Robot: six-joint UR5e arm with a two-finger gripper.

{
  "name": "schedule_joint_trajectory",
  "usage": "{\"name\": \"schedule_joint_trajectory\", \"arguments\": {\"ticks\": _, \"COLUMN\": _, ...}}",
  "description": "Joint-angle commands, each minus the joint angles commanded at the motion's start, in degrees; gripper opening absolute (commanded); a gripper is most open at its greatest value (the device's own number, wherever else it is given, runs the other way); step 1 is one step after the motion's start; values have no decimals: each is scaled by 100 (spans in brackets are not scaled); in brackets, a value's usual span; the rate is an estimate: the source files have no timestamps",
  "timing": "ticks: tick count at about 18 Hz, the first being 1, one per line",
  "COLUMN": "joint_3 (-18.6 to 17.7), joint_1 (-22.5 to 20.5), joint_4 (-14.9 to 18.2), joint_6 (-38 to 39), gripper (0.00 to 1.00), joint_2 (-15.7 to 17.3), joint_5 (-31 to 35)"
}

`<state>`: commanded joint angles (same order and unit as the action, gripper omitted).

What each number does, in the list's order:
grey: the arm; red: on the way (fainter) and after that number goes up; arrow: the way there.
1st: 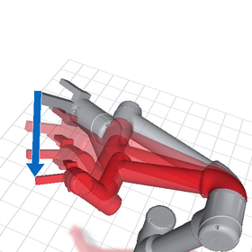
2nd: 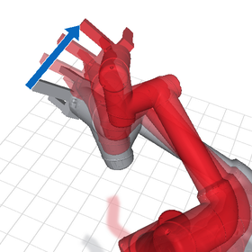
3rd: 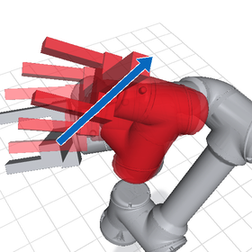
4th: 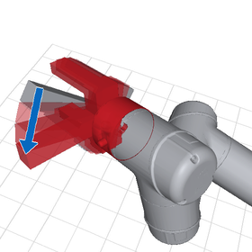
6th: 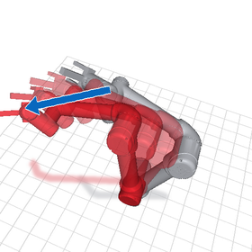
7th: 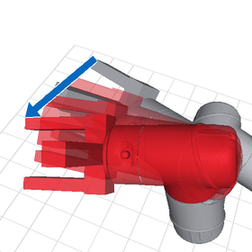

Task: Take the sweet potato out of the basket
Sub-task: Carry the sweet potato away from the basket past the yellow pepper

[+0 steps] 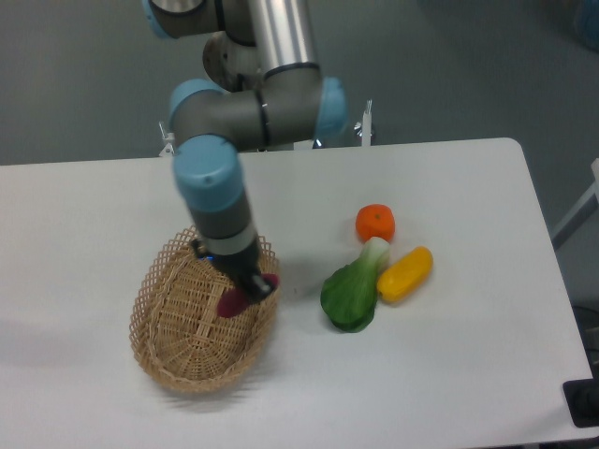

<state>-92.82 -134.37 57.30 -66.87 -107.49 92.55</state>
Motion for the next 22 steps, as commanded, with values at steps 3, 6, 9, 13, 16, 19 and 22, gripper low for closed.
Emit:
{"name": "schedule_joint_trajectory", "arguments": {"ticks": 3, "joint_3": 272, "joint_1": -571, "joint_4": 280, "joint_6": -571, "gripper": 25, "joint_2": 9, "joint_5": -70}}
{"name": "schedule_joint_trajectory", "arguments": {"ticks": 6, "joint_3": 457, "joint_1": -1038, "joint_4": 650, "joint_6": -1116, "gripper": 25, "joint_2": 70, "joint_5": -97}}
{"name": "schedule_joint_trajectory", "arguments": {"ticks": 9, "joint_3": 467, "joint_1": -1398, "joint_4": 677, "joint_6": -1591, "gripper": 25, "joint_2": 97, "joint_5": -97}}
{"name": "schedule_joint_trajectory", "arguments": {"ticks": 13, "joint_3": 475, "joint_1": -1645, "joint_4": 677, "joint_6": -1882, "gripper": 25, "joint_2": 97, "joint_5": -106}}
{"name": "schedule_joint_trajectory", "arguments": {"ticks": 16, "joint_3": 475, "joint_1": -1707, "joint_4": 677, "joint_6": -1944, "gripper": 25, "joint_2": 97, "joint_5": -106}}
{"name": "schedule_joint_trajectory", "arguments": {"ticks": 19, "joint_3": 475, "joint_1": -1751, "joint_4": 677, "joint_6": -1970, "gripper": 25, "joint_2": 97, "joint_5": -106}}
{"name": "schedule_joint_trajectory", "arguments": {"ticks": 22, "joint_3": 475, "joint_1": -1795, "joint_4": 686, "joint_6": -1997, "gripper": 25, "joint_2": 97, "joint_5": -114}}
